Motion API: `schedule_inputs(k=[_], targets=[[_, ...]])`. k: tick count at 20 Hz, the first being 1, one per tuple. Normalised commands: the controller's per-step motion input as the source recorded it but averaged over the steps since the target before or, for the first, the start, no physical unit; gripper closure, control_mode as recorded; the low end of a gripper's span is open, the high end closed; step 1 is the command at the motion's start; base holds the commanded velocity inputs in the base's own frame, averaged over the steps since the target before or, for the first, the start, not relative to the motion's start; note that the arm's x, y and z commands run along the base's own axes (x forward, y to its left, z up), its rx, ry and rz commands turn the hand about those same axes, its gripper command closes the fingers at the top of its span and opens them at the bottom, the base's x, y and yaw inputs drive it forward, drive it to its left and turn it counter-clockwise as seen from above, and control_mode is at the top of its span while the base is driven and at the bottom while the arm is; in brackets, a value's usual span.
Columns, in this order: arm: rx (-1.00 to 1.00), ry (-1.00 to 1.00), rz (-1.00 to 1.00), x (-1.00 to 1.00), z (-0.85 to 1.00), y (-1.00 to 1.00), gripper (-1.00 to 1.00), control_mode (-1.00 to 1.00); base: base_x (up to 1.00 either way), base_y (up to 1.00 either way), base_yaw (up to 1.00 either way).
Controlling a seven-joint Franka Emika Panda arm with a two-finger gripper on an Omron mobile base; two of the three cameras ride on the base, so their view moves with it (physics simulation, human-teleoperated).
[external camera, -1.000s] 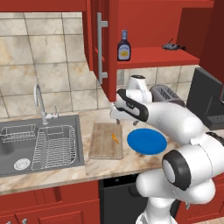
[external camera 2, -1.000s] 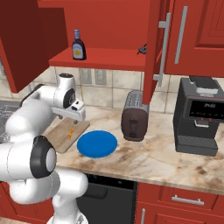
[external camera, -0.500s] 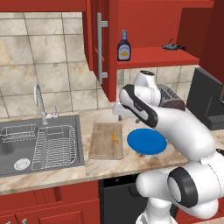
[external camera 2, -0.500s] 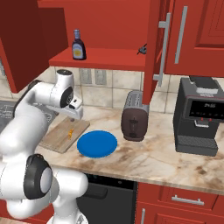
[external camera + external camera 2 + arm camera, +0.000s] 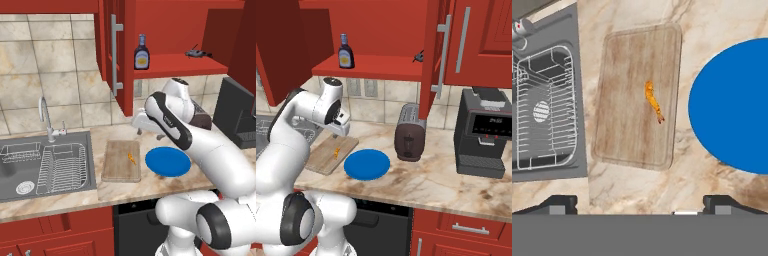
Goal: Pick the shrimp from the plate and place it on the cutting board. Then pick the condiment bottle from the cabinet and place it next to the cutting board.
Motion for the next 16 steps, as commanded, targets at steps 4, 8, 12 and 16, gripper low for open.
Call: schedule_inputs(k=[4,8,12,16], targets=[[0.08,0.00,0.00,-0.05,0.16,0.00,-1.00,-1.00,0.00,0.00,0.00],[0.06,0.00,0.00,0.00,0.16,0.00,-1.00,-1.00,0.00,0.00,0.00],[0.07,0.00,0.00,-0.01,0.11,0.00,-1.00,-1.00,0.00,0.00,0.00],[0.08,0.00,0.00,0.00,0.04,0.00,-1.00,-1.00,0.00,0.00,0.00]])
